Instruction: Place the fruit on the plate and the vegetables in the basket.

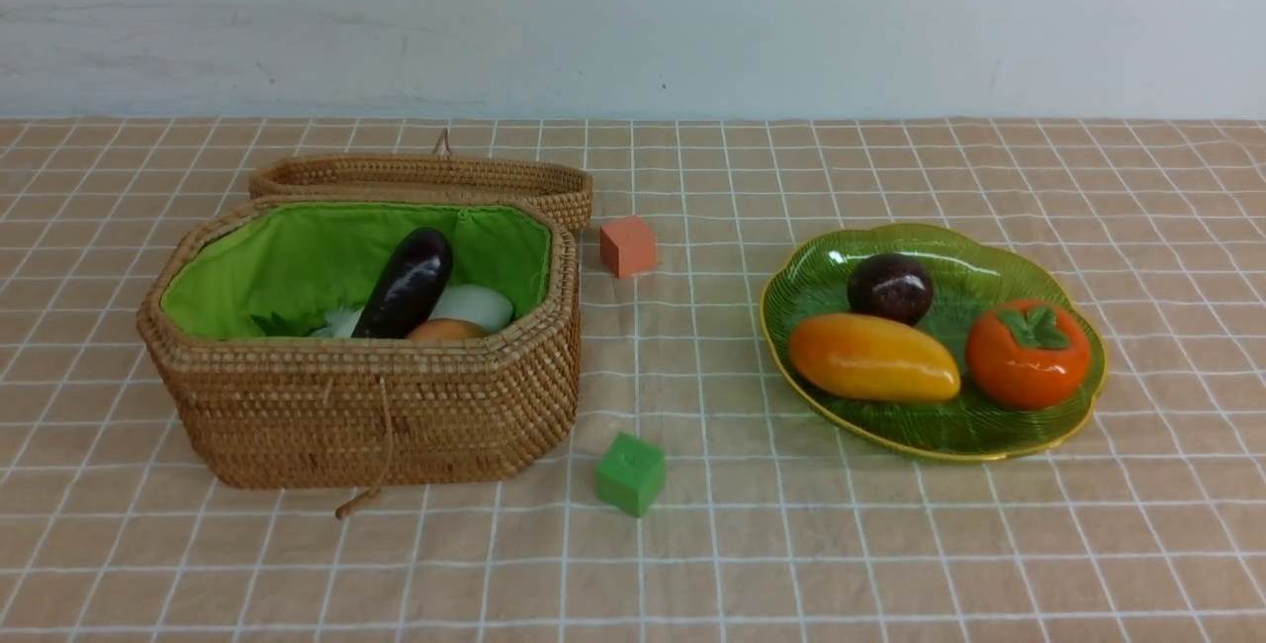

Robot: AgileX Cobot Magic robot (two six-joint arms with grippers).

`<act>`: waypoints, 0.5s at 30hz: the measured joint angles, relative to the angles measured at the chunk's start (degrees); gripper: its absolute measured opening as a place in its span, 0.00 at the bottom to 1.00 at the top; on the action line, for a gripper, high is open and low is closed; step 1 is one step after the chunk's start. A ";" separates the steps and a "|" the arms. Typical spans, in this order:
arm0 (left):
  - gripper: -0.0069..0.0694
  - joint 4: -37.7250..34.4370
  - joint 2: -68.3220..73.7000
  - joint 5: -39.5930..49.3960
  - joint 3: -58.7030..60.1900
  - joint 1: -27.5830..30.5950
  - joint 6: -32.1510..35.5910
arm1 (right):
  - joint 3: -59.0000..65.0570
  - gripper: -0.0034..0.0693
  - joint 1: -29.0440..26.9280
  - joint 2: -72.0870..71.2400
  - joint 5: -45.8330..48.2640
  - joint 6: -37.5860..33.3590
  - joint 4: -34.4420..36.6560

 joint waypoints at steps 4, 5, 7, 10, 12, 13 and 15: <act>0.08 0.00 0.00 0.00 0.00 0.00 0.00 | 0.00 0.10 0.00 0.00 0.00 0.00 0.00; 0.08 0.00 0.00 0.00 0.00 0.00 0.00 | 0.00 0.11 0.00 0.00 0.00 0.00 0.00; 0.09 0.00 0.00 0.00 0.00 0.00 0.00 | 0.00 0.11 0.00 0.00 0.00 0.00 0.00; 0.09 0.00 0.00 0.00 0.00 0.00 0.00 | 0.00 0.11 0.00 0.00 0.00 0.00 0.00; 0.09 0.00 0.00 0.00 0.00 0.00 0.00 | 0.00 0.11 0.00 0.00 0.00 0.00 0.00; 0.09 0.00 0.00 0.00 0.00 0.00 0.00 | 0.00 0.11 0.00 0.00 0.00 0.00 0.00; 0.09 0.00 0.00 0.00 0.00 0.00 0.00 | 0.00 0.11 0.00 0.00 0.00 0.00 0.00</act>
